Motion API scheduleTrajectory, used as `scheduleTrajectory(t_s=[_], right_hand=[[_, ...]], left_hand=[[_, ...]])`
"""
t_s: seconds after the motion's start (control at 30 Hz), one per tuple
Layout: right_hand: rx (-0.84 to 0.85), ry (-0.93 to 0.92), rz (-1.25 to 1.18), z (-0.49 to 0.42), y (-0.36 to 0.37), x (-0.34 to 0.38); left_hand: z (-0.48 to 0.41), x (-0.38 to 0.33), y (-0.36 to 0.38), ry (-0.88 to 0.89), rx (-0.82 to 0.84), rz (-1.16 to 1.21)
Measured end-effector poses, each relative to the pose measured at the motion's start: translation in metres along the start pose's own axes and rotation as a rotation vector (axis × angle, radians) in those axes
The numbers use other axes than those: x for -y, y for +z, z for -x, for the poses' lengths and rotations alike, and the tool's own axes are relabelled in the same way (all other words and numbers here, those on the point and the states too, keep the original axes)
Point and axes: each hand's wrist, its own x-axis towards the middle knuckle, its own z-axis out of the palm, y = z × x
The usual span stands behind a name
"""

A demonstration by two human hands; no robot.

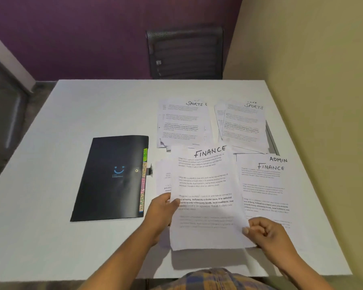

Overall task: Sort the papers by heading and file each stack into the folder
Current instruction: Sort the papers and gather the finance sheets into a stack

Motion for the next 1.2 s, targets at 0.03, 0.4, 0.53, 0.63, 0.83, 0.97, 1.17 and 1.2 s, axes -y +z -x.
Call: scheduleTrajectory(t_s=[0.03,0.4,0.53,0.63,0.83,0.97,1.17,1.2], right_hand=[[0.005,0.002,-0.006,-0.003,-0.008,-0.001],[-0.366,0.221,0.248,-0.068,-0.102,-0.058],[-0.365,0.349,0.41,-0.084,-0.121,-0.08],[-0.35,0.398,0.484,-0.089,-0.122,-0.09],[-0.385,0.449,0.484,-0.093,-0.118,-0.094],[-0.424,0.468,0.494,-0.095,-0.115,-0.094],[-0.506,0.456,0.479,-0.091,-0.109,-0.094],[-0.52,0.466,0.467,-0.09,-0.109,-0.093]], left_hand=[[0.003,-0.003,0.008,0.015,-0.021,0.003],[0.026,-0.018,0.077,0.027,-0.175,0.122],[0.026,-0.012,0.09,-0.003,-0.186,0.167],[0.027,-0.009,0.091,-0.027,-0.186,0.176],[0.022,-0.012,0.079,-0.04,-0.19,0.151],[0.004,-0.008,0.06,-0.047,-0.196,0.127],[-0.008,-0.012,0.049,-0.066,-0.162,0.096],[-0.009,-0.012,0.048,-0.066,-0.159,0.096]])
